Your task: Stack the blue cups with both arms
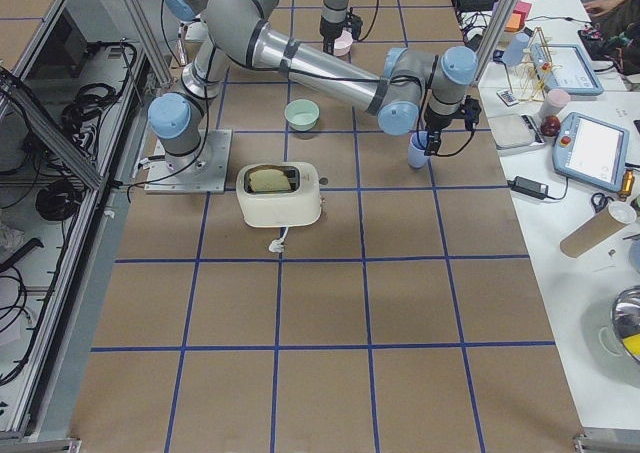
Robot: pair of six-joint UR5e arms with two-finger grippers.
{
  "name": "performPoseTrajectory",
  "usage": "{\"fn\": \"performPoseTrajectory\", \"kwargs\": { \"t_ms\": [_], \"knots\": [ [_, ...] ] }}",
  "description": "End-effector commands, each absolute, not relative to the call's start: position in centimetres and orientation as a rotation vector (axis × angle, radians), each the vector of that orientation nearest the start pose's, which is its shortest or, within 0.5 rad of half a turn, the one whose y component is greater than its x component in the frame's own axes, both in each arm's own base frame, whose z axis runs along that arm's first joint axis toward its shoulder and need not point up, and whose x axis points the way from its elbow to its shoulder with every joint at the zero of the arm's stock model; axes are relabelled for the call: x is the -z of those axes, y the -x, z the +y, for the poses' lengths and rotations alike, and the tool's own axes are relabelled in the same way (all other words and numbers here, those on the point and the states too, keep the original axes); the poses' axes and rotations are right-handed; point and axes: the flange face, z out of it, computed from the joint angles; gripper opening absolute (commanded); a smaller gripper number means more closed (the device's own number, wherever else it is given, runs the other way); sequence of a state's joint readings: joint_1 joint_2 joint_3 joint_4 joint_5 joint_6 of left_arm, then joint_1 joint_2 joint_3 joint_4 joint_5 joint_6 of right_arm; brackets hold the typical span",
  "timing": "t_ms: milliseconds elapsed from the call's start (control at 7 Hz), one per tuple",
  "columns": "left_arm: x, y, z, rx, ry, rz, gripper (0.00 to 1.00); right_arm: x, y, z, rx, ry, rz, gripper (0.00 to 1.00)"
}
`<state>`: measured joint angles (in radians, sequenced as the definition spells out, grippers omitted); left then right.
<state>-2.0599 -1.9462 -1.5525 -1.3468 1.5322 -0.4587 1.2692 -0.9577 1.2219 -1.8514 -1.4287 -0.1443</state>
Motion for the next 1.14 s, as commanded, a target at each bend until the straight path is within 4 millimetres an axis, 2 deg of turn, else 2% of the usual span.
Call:
{"fn": "performPoseTrajectory", "kwargs": {
  "t_ms": [0,143,286,429,571,714,857,1000],
  "knots": [
    [-41.1,35.2,-47.5,-0.262,-0.237,3.102,1.00,-28.0,7.7,-73.7,0.018,-0.236,2.979,0.86],
    [-44.4,30.5,-49.2,-0.179,-0.221,3.138,1.00,-27.2,7.6,-73.4,-0.009,-0.233,2.977,0.71],
    [-47.0,25.3,-50.4,-0.098,-0.209,3.139,1.00,-26.5,7.5,-73.2,-0.009,-0.224,2.977,0.45],
    [-49.0,21.0,-50.4,-0.036,-0.161,3.104,1.00,-26.4,7.5,-73.2,0.025,-0.213,2.983,0.25],
    [-49.2,18.2,-50.1,-0.020,-0.130,3.118,1.00,-26.5,7.5,-73.4,0.064,-0.167,2.992,0.11],
    [-48.7,17.8,-50.1,0.105,-0.113,3.137,1.00,-26.8,7.5,-73.5,0.097,-0.072,3.001,0.00],
    [-48.3,17.3,-49.7,0.135,-0.105,3.135,1.00,-26.7,6.9,-73.4,0.097,-0.003,3.001,0.00],
    [-48.6,17.2,-49.5,0.145,-0.112,3.131,1.00,-27.6,6.2,-73.2,0.113,0.040,3.005,0.00]
  ]
}}
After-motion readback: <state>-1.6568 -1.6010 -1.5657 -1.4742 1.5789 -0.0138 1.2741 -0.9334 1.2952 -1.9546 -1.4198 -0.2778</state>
